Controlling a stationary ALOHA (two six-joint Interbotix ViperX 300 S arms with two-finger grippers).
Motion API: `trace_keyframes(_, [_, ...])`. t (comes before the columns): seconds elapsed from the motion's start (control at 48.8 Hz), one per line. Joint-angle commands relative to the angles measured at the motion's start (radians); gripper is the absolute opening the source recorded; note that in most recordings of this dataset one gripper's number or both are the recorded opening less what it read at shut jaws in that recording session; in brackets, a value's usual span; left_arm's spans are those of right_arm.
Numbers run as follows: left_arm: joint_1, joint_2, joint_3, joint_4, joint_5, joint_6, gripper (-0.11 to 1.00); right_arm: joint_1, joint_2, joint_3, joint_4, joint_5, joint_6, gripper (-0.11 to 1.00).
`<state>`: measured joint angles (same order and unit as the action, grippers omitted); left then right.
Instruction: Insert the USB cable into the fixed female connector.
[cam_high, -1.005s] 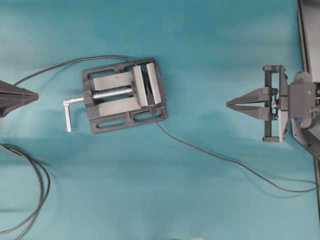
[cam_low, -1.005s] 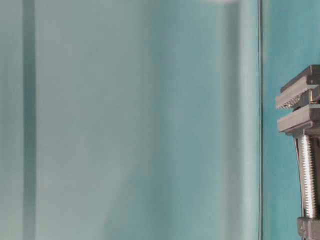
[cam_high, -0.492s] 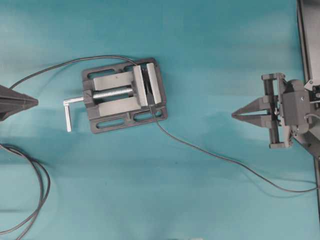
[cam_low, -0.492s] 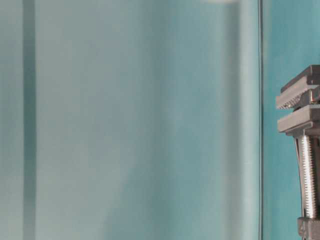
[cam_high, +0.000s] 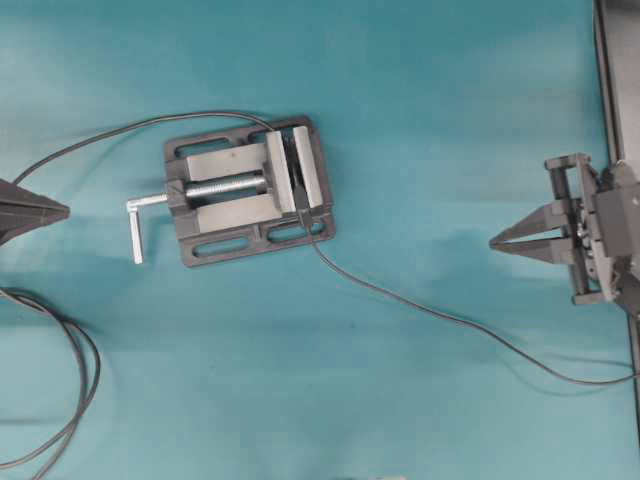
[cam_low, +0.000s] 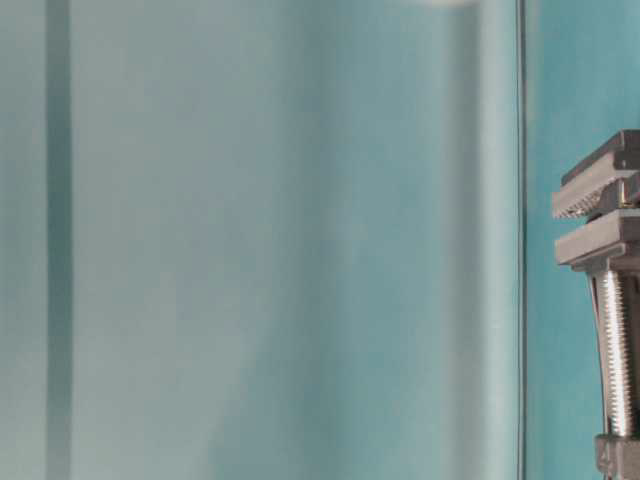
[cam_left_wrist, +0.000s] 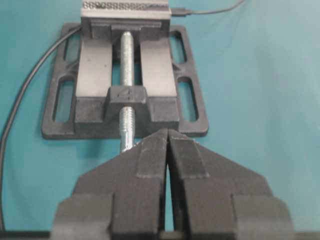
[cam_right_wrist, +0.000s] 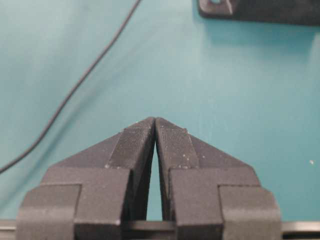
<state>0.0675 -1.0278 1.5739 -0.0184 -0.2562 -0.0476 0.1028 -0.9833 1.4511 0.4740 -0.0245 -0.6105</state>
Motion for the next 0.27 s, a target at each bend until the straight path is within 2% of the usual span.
trace_keyframes(0.0, [-0.003, -0.012, -0.012, 0.003, 0.015, 0.009, 0.02, 0.002, -0.038, -0.012, -0.005, 0.017, 0.002, 0.10])
trace_keyframes(0.246, [-0.003, -0.054, -0.005, 0.003, 0.038, 0.012, 0.02, -0.005, -0.078, -0.029, -0.005, 0.020, 0.000, 0.10])
